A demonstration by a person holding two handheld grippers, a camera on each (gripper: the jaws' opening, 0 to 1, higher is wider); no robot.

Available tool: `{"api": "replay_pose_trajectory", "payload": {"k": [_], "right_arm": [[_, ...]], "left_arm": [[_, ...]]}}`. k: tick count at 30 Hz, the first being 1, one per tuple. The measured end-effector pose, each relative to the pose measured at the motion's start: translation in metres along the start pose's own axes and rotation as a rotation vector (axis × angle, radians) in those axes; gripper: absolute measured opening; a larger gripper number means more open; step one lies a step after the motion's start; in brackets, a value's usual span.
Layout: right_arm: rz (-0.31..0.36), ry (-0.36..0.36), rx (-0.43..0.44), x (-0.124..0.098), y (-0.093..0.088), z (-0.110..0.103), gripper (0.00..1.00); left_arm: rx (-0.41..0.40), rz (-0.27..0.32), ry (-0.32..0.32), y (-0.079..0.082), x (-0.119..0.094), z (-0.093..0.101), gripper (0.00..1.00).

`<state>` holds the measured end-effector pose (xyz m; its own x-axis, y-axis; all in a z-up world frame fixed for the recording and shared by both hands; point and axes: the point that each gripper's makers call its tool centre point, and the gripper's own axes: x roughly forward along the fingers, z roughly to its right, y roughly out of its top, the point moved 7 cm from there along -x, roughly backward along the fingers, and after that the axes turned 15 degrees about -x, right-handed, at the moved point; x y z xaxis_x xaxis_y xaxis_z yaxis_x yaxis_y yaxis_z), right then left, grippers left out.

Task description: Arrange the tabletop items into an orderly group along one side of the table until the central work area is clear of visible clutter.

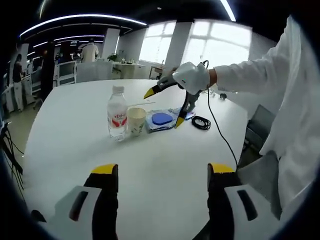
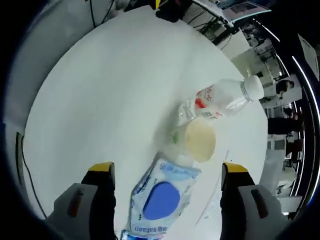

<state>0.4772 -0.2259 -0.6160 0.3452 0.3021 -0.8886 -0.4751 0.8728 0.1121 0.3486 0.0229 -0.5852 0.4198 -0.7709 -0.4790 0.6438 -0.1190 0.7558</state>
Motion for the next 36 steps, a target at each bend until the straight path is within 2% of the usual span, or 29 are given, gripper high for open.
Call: {"api": "replay_pose_trajectory", "payload": {"k": [8,14,23,31,36], "right_arm": [[0.05,-0.102,0.188,-0.032,-0.008,-0.023,0.94],[0.055,-0.179,0.322,-0.059,-0.018,-0.046,0.94],[0.054,-0.301,0.556,-0.11,-0.036,-0.102,0.95],[0.07,-0.388,0.742,-0.136,-0.042,-0.153,0.96],[0.084,-0.468,0.873,-0.154,-0.046,-0.187,0.97]], "left_arm": [[0.034,0.001,-0.012,0.009,0.003,0.011,0.83],[0.061,-0.008,-0.017,0.014,0.005,0.018,0.89],[0.127,-0.028,-0.023,0.022,0.008,0.033,0.98],[0.192,-0.03,-0.052,0.023,0.014,0.051,1.0],[0.219,-0.034,-0.059,0.021,0.017,0.059,1.0]]}}
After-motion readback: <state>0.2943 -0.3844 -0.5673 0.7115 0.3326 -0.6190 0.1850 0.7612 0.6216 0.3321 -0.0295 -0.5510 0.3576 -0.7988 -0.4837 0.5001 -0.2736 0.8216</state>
